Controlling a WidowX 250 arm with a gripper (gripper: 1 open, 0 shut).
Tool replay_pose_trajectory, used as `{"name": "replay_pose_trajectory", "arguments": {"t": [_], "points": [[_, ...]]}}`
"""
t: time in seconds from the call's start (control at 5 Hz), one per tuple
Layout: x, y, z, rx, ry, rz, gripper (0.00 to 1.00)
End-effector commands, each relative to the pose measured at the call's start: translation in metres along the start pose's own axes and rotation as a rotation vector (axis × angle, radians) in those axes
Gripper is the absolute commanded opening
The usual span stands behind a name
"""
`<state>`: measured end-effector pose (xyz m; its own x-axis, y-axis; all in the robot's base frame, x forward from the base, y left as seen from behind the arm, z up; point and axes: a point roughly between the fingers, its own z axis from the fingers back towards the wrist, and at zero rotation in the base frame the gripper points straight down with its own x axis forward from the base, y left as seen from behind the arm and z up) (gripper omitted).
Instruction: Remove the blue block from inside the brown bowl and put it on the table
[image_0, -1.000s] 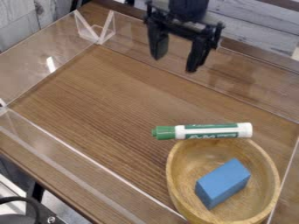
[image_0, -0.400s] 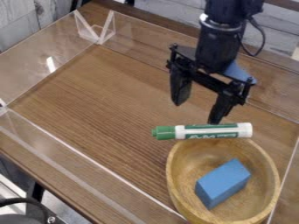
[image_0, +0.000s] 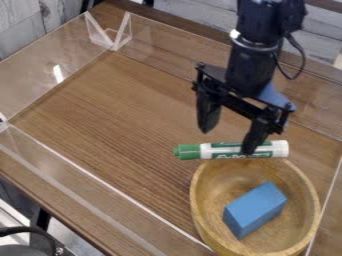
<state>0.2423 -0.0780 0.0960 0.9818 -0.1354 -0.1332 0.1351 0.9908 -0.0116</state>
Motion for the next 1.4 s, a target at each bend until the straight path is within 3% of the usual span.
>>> {"name": "replay_pose_trajectory", "arguments": {"t": [0.0, 0.6, 1.2], "points": [[-0.001, -0.014, 0.009, -0.002, -0.065, -0.038, 1.00], [-0.013, -0.056, -0.010, 0.017, -0.131, -0.112, 1.00], [-0.014, -0.063, -0.028, 0.018, -0.163, -0.151, 1.00]]}}
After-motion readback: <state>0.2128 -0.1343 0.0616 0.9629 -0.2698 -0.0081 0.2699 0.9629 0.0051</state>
